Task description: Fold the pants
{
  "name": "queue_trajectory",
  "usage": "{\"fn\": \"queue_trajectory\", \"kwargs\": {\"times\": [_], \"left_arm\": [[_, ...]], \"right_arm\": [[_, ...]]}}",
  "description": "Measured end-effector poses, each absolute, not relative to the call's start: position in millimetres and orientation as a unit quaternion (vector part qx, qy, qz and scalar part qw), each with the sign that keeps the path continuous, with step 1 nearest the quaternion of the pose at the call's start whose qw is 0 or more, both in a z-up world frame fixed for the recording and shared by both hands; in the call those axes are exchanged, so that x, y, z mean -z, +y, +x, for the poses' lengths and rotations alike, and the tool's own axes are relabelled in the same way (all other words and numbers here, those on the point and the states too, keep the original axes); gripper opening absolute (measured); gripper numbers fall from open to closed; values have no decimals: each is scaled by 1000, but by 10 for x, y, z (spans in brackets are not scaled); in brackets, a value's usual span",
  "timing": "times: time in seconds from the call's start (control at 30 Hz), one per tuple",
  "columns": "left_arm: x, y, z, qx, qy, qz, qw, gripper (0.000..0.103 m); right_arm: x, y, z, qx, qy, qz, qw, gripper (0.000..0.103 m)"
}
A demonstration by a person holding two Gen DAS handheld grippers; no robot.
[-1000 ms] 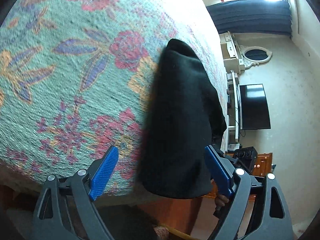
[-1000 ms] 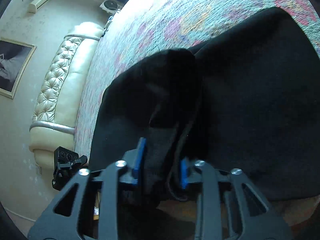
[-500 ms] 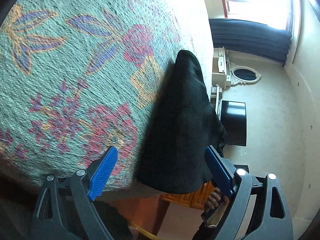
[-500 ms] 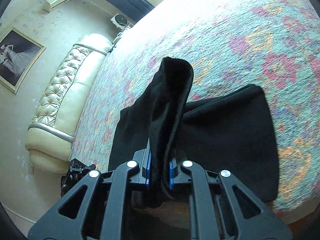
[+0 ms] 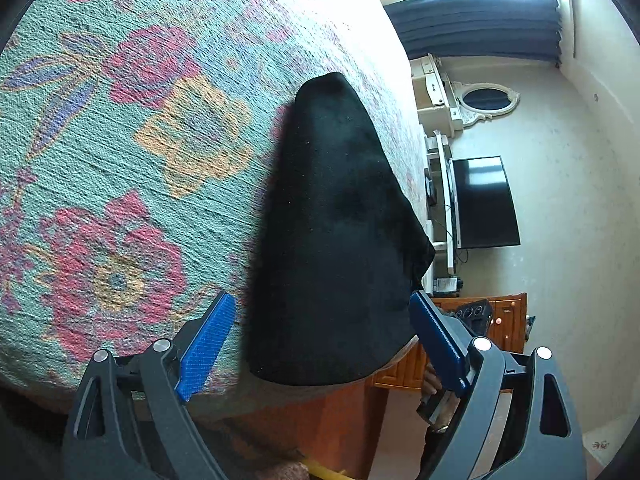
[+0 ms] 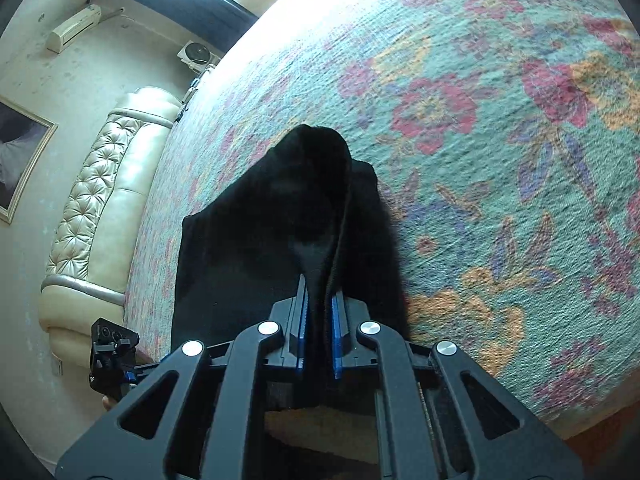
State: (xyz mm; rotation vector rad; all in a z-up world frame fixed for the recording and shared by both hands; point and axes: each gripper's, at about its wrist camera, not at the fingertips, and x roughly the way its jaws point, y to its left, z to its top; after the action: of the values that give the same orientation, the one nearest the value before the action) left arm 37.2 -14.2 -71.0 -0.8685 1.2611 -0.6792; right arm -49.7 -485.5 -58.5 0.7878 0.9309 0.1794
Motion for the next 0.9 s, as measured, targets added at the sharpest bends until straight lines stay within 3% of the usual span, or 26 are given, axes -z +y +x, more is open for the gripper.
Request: {"fn": "queue_trajectory", "kwargs": {"times": [0.1,0.17,0.2,0.23,0.27,0.3,0.5,0.73,0.77,0.9], "left_arm": [[769,-150,349,295,565,-377,672,87],[795,-115,318,294,564,-375,674,87],[799,-86,302,298,561,-376,675,87],[787,-84,309,303,558,-376,675,87],[786,-86,309,308,556,-375,675,87],[793,-83,309,313,556,-374,674,87],[831,-271,371,321,558,-386,661,87],[855,-418,364,342,546,-386,660,87],[855,-428,355,350,542,-394,655,87],[857,-426,335,357,534,-406,650,87]], "right_arm": [[727,-4943,-544,-95,420,408,805,10],[734,-4974,-606,-103,409,416,806,17],[723,-4994,-662,-102,403,416,809,31],[719,-5048,-731,-101,393,421,811,59],[729,-5114,-822,-98,380,431,813,72],[742,-5152,-895,-92,370,439,813,78],[1094,-5170,-1048,-114,373,494,777,78],[1130,-4896,-984,-141,371,472,787,84],[1112,-4856,-979,-140,370,468,790,83],[1131,-4808,-988,-128,370,469,791,59]]}}
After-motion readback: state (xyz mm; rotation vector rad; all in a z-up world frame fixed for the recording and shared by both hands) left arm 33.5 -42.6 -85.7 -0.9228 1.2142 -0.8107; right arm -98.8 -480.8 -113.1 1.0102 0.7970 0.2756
